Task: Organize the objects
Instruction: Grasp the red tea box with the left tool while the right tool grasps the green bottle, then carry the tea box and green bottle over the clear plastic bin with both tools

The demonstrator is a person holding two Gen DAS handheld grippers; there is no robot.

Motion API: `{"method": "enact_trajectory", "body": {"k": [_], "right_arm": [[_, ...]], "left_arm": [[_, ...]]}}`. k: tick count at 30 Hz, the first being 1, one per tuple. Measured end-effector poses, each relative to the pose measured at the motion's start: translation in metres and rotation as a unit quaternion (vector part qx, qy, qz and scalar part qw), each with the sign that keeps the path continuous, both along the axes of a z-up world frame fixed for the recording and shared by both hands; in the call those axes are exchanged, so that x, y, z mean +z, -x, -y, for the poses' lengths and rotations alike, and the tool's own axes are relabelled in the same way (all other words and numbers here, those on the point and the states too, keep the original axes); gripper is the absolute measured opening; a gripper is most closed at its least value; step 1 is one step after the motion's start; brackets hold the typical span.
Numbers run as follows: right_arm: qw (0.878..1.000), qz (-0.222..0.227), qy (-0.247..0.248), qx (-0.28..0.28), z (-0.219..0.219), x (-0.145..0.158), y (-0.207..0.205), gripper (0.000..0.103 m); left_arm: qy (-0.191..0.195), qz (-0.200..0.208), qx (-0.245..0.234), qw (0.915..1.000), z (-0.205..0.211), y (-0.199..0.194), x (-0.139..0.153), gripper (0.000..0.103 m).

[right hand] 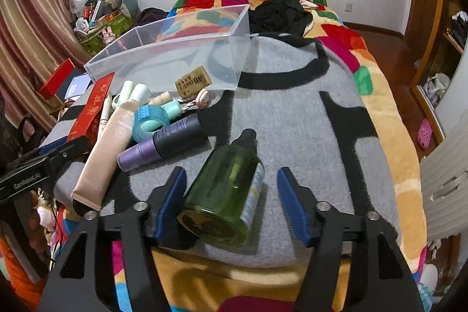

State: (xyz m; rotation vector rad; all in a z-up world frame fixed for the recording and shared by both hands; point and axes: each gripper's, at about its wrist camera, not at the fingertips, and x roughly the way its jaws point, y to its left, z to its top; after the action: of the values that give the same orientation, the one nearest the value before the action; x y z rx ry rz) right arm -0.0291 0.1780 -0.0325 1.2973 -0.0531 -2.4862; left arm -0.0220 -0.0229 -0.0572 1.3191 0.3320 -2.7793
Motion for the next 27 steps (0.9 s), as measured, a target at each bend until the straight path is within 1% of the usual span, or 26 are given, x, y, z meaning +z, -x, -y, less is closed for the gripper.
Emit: {"method": "enact_trajectory", "body": {"k": [2, 4, 5, 6, 9, 15, 18, 27], "right_arm": [[1.0, 0.0, 0.001, -0.001, -0.001, -0.001, 0.0, 0.048], [1.0, 0.001, 0.002, -0.002, -0.001, -0.001, 0.001, 0.043], [1.0, 0.002, 0.002, -0.003, -0.002, -0.002, 0.001, 0.038], [1.0, 0.002, 0.005, -0.003, -0.002, -0.002, 0.001, 0.038], [1.0, -0.001, 0.006, -0.006, -0.003, -0.002, 0.001, 0.038], [1.0, -0.024, 0.013, -0.013, -0.006, 0.01, -0.001, 0.038], [0.999, -0.038, 0.017, -0.012, -0.007, 0.019, 0.0, 0.038], [0.997, -0.077, 0.028, 0.001, 0.003, 0.047, 0.009, 0.038]], "left_arm": [[0.002, -0.003, 0.008, 1.0, 0.001, 0.003, -0.001, 0.078], [0.007, -0.004, 0.013, 0.9999, -0.001, 0.004, -0.003, 0.069], [0.009, -0.003, 0.012, 0.9999, -0.002, 0.005, -0.004, 0.058], [0.011, 0.0, 0.012, 0.9999, -0.003, 0.005, -0.005, 0.056], [0.015, -0.005, 0.013, 0.9998, -0.004, 0.002, -0.003, 0.056], [0.001, -0.017, 0.006, 0.9998, 0.001, -0.012, 0.005, 0.055], [-0.005, -0.034, 0.005, 0.9994, 0.004, -0.021, 0.016, 0.055], [0.006, -0.091, 0.008, 0.9958, 0.011, -0.036, 0.057, 0.055]]}}
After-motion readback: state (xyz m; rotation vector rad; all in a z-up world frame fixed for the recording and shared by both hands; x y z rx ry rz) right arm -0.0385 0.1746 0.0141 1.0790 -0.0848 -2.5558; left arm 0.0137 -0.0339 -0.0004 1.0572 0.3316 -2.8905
